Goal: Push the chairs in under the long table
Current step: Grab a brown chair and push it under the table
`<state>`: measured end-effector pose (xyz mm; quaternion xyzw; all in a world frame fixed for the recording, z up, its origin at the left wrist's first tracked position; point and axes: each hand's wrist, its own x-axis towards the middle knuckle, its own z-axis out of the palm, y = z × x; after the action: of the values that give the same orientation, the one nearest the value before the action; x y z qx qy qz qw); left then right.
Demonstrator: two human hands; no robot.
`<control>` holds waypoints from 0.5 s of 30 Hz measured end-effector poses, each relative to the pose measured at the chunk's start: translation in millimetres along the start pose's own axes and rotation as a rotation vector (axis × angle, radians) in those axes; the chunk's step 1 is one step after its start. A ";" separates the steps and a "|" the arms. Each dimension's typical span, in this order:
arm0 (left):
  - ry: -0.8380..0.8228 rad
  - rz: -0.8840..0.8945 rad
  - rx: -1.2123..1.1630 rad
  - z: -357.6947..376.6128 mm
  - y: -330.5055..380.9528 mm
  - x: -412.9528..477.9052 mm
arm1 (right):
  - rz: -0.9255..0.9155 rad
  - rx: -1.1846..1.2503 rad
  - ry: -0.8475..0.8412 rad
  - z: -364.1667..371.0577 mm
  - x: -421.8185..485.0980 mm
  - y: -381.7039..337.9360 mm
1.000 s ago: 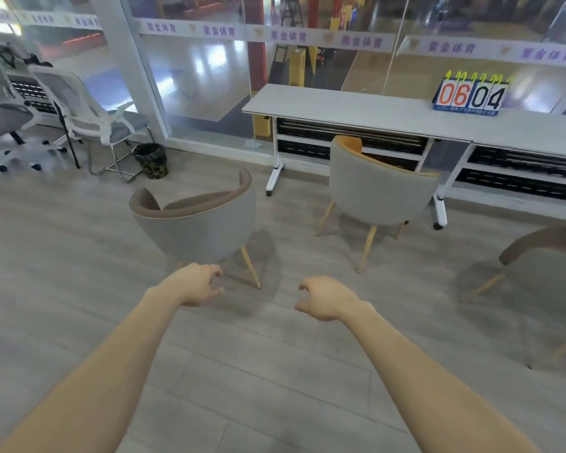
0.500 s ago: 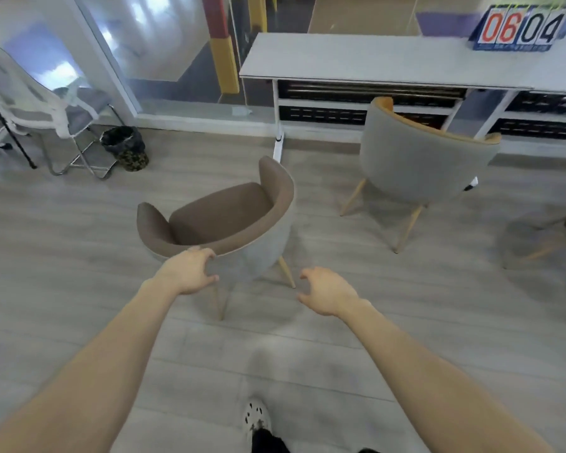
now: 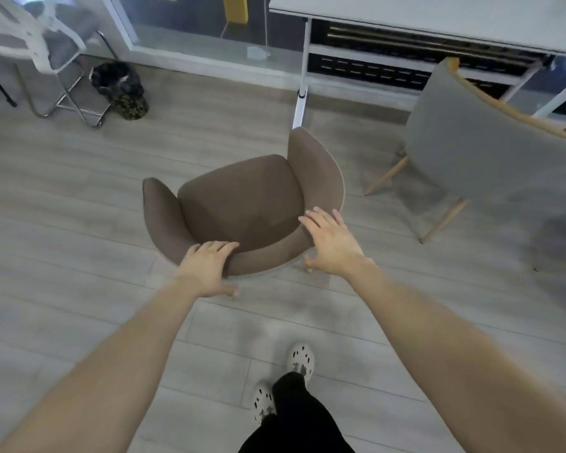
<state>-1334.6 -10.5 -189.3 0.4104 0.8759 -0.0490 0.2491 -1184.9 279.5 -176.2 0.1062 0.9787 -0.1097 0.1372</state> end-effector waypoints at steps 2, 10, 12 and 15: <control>-0.032 0.035 0.071 7.1 6.3 8.4 | -0.066 -0.085 -0.084 4.7 21.0 14.1; 0.019 0.172 0.169 25.3 -16.8 22.5 | -0.253 -0.106 0.014 23.1 51.7 38.0; 0.032 0.203 0.208 24.6 -25.0 27.9 | -0.258 -0.109 0.055 26.2 51.8 34.5; 0.016 0.248 0.232 16.7 -43.3 41.9 | -0.230 -0.088 0.095 31.4 53.1 21.9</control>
<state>-1382.7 -14.7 -229.0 0.5417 0.8090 -0.1153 0.1972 -1222.0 302.1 -225.2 -0.0079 0.9937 -0.0766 0.0815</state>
